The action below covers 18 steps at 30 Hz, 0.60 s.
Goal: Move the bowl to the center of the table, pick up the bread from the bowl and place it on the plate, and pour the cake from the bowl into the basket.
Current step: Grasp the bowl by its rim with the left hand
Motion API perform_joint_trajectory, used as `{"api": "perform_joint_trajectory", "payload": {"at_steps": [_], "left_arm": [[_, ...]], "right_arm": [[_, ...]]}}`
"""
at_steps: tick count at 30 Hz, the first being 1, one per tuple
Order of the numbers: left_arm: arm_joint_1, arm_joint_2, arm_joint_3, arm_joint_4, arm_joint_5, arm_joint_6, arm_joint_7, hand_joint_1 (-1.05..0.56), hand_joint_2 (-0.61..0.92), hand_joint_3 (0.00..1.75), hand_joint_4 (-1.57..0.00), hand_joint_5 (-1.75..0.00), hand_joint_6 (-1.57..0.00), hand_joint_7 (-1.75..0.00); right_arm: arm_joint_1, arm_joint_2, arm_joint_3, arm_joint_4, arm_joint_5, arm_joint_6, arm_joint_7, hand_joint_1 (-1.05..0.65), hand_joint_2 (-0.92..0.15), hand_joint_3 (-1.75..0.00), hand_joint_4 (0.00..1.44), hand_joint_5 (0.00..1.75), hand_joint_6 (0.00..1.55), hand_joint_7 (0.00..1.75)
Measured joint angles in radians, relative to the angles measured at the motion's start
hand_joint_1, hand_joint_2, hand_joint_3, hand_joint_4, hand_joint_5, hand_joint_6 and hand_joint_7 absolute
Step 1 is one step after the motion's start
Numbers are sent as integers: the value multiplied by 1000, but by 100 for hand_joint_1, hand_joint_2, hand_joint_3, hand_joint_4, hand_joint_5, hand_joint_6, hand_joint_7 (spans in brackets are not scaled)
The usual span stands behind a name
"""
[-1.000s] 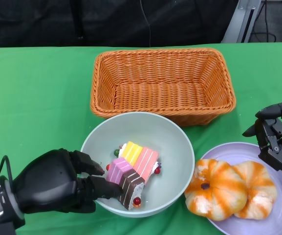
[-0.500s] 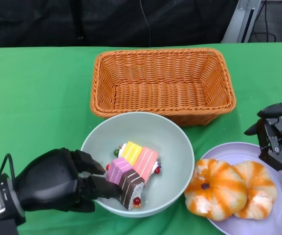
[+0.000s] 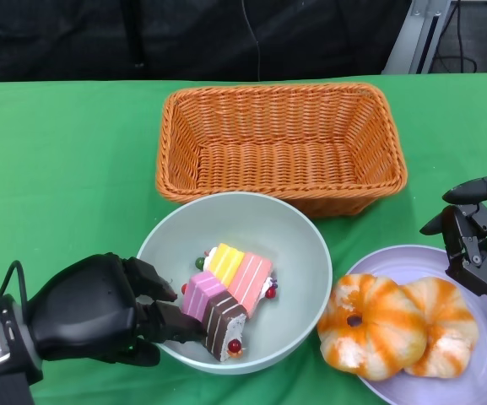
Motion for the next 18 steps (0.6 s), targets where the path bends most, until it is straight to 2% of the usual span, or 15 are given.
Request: {"api": "perform_joint_trajectory", "payload": {"at_steps": [8, 18], "left_arm": [[-4, 6, 0, 21, -31, -39, -45, -43, 92, 6, -94, -14, -92, -4], [-4, 5, -3, 37, -30, -39, -45, -45, 92, 8, -94, -17, -93, -3]], "right_arm": [[0, 0, 0, 0, -1, 3, -3, -12, -60, -93, 74, 161, 70, 122], [3, 0, 0, -1, -1, 9, -3, -11, -61, -92, 76, 160, 70, 123]]}}
